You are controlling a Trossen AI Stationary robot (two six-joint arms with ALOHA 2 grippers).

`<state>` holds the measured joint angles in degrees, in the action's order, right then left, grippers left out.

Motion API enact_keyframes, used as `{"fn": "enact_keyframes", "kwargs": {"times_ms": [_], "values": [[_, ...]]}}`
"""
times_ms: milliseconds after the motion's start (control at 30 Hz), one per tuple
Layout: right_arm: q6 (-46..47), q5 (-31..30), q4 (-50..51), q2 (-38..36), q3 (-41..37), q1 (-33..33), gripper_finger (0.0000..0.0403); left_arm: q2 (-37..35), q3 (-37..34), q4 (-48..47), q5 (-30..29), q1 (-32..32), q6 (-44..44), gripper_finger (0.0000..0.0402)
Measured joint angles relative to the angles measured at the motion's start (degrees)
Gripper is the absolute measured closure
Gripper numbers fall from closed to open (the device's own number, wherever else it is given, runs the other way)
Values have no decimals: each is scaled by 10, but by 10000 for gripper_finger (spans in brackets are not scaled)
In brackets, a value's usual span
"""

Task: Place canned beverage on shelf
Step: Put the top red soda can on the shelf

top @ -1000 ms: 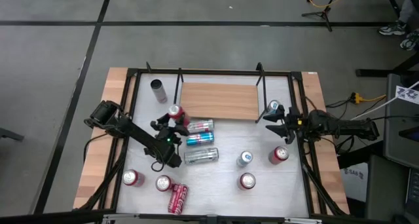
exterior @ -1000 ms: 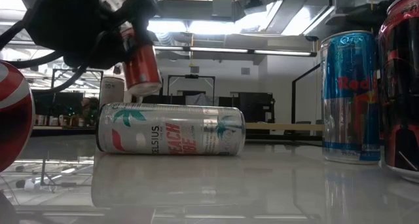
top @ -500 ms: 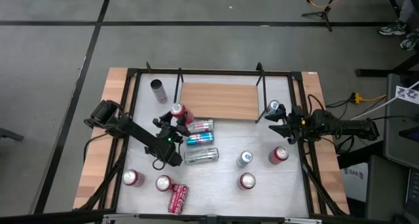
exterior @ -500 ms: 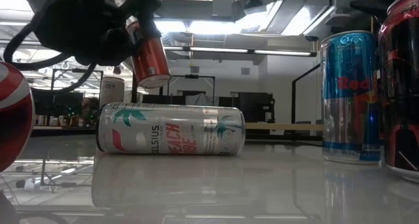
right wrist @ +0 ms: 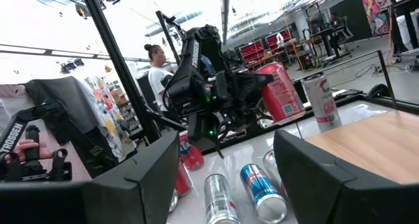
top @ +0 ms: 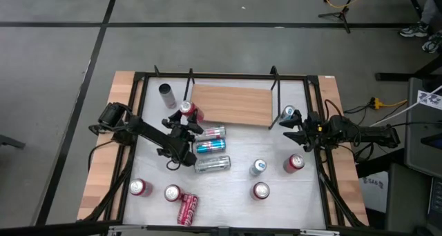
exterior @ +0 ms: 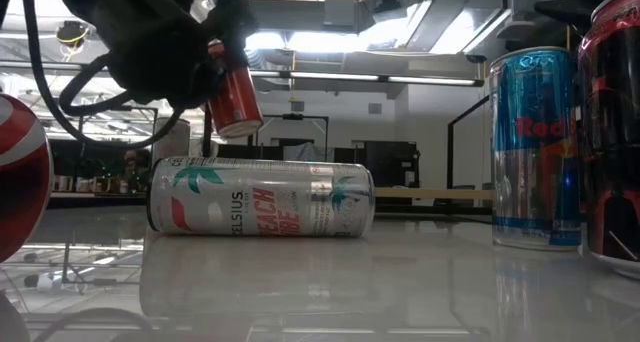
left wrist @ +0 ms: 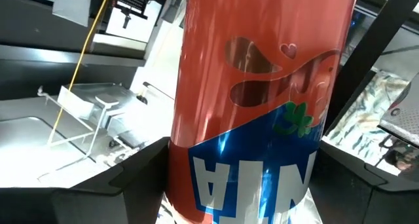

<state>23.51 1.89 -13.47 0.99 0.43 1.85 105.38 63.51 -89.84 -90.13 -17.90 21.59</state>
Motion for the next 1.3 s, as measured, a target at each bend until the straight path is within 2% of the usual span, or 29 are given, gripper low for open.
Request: {"fn": "enact_keyframes", "kwargs": {"times_ms": [133,567,1000,1200,1300], "values": [[0,0,1,0,0,0,164,0,0,12,0,2,29,109],[0,-2,1,0,0,0,164,0,0,19,1,-3,35,109],[0,-2,1,0,0,0,164,0,0,158,3,-2,208,109],[0,2,5,0,0,0,164,0,0,197,56,7,262,109],[0,2,11,0,0,0,164,0,0,217,63,18,276,109]]}}
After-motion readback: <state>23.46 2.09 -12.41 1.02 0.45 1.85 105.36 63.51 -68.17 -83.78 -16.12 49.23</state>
